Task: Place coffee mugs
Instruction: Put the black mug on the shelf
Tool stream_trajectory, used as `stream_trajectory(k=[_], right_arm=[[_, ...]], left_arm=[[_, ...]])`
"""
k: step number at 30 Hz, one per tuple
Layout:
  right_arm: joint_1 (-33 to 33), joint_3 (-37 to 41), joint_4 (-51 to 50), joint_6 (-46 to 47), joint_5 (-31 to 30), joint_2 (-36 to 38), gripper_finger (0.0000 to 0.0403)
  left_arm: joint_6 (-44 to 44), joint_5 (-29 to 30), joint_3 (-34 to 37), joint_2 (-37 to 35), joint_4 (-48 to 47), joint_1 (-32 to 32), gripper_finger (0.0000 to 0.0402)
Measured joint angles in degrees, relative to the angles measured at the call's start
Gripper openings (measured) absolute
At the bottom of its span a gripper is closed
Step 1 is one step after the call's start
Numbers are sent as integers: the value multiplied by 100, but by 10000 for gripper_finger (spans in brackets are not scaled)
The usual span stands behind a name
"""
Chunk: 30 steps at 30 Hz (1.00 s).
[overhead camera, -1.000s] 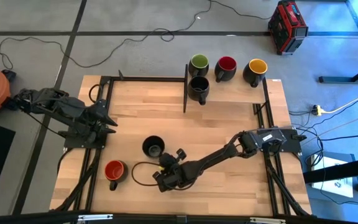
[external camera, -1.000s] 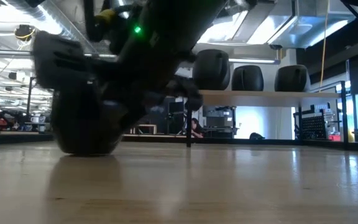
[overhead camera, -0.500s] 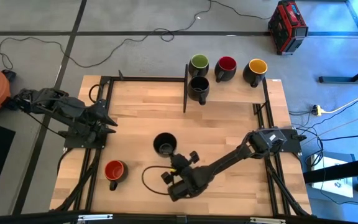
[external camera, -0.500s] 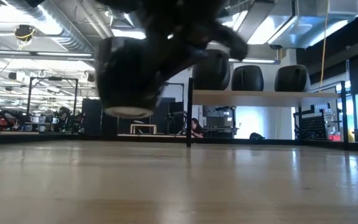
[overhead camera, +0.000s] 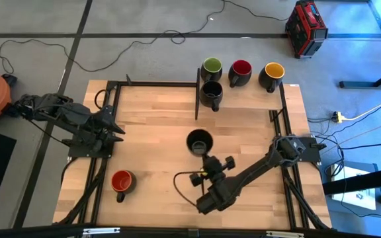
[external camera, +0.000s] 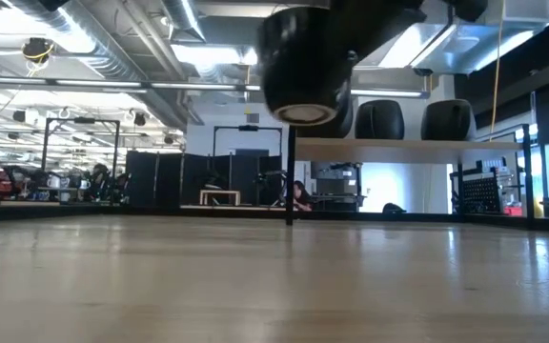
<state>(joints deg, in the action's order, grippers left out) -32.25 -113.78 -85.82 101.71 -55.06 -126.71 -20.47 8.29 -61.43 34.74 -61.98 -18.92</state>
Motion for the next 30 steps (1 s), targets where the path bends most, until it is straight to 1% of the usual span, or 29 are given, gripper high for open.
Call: stream_trajectory(k=[3,5,7,10,14,22,30], right_arm=[[6,16,-437,349,17,89,48],[19,190,-371,317,-4,250,48],[48,391,-412,434,106,427,48],[72,871,-395,663,159,746,48],[76,1593,-418,892,134,1350,48],[132,2845,-425,904,59,2538,48],[471,3824,-411,827,12,3417,48]], left_arm=[[-4,0,0,0,4,1,130],[-4,0,0,0,7,1,130],[-15,4,0,0,13,-1,130],[-36,22,0,0,21,1,130],[-42,80,0,0,36,1,130],[-46,174,0,2,145,1,130],[-50,470,0,2,269,1,130]])
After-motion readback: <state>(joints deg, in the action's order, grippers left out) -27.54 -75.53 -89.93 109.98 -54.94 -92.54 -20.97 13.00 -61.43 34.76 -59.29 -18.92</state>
